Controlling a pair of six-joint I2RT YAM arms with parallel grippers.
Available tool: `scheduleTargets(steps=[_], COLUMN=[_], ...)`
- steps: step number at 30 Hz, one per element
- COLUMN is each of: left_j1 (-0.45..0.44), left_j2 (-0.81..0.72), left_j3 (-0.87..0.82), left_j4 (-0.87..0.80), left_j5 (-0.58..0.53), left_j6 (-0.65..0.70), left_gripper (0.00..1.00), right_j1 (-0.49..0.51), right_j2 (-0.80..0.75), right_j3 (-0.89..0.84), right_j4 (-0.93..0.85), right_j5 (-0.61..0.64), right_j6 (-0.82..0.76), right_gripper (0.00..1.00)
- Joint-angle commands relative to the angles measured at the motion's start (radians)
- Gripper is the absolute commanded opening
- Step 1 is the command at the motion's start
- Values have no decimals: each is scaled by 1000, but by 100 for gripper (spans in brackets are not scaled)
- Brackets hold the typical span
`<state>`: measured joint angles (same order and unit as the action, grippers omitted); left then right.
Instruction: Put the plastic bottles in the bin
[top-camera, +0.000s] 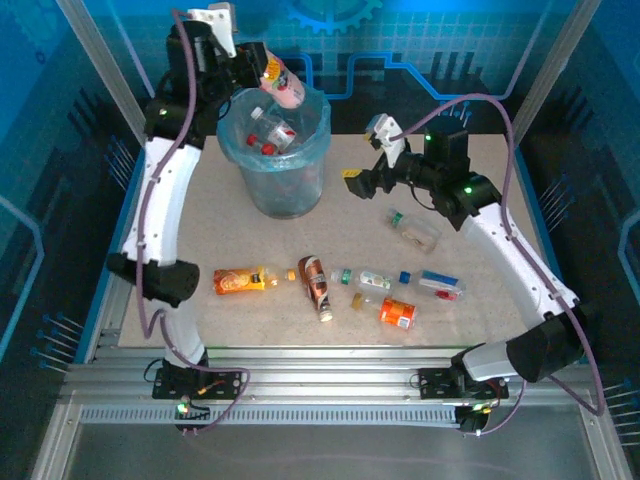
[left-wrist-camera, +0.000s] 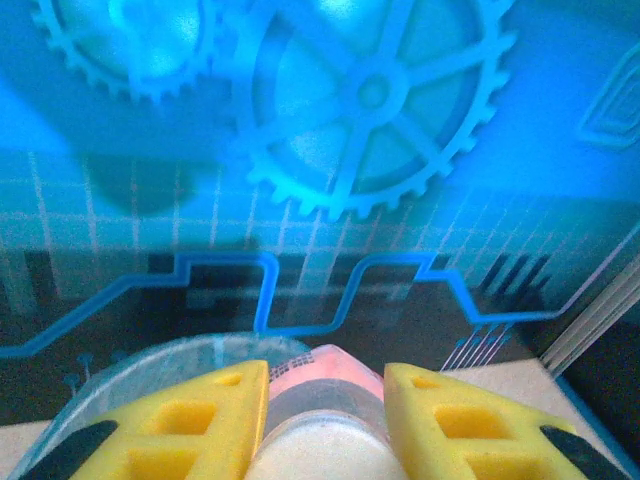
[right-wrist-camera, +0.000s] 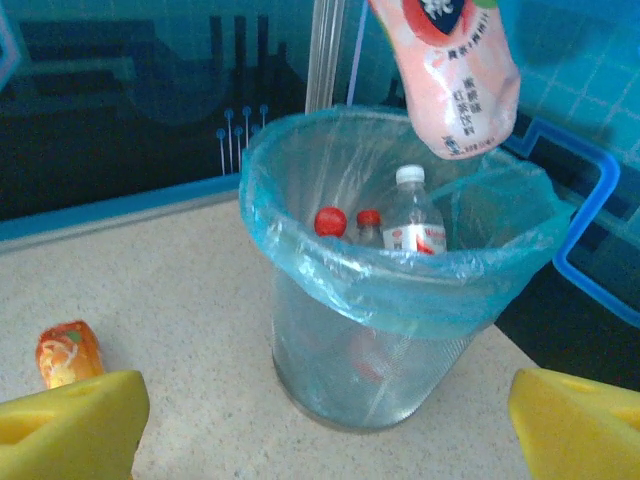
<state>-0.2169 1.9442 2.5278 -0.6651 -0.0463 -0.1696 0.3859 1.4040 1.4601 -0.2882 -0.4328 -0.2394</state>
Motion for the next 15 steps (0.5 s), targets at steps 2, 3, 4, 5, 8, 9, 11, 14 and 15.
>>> scheduleTargets(steps=[2,3,4,5,8,9,11,14,15], left_j1=[10,10,10,10,10,10,10,7,6], left_j2=[61,66,68,70,71,74,82,96,102], left_j3=[89,87,86,85,82,81,81,81,81], left_j4=[-121,-133,-144,-160,-198,-213,-241,-285,-301], left_j5=[-40,-48,-59,-74,-114,-120,-121,-92,-85], left_j6=[84,98,111,128,171,185,197,199,200], left_gripper=[0,0,0,0,0,0,0,0,0], right_j1=[14,14,16,17,22,23,29,42,50], right_j2=[34,39,44,49,61,65,74,88,93], right_j3=[38,39,40,44,49,51,54,68,74], right_j4=[-52,-55,-60,-64,-74,-73,-77,-95,-104], right_j5=[16,15,11,10,10,13,15,21,28], right_j6=[-40,-41,-44,-47,-53,-55,-58,-69,-78], right_gripper=[93,93,93,93,93,93,93,92,92])
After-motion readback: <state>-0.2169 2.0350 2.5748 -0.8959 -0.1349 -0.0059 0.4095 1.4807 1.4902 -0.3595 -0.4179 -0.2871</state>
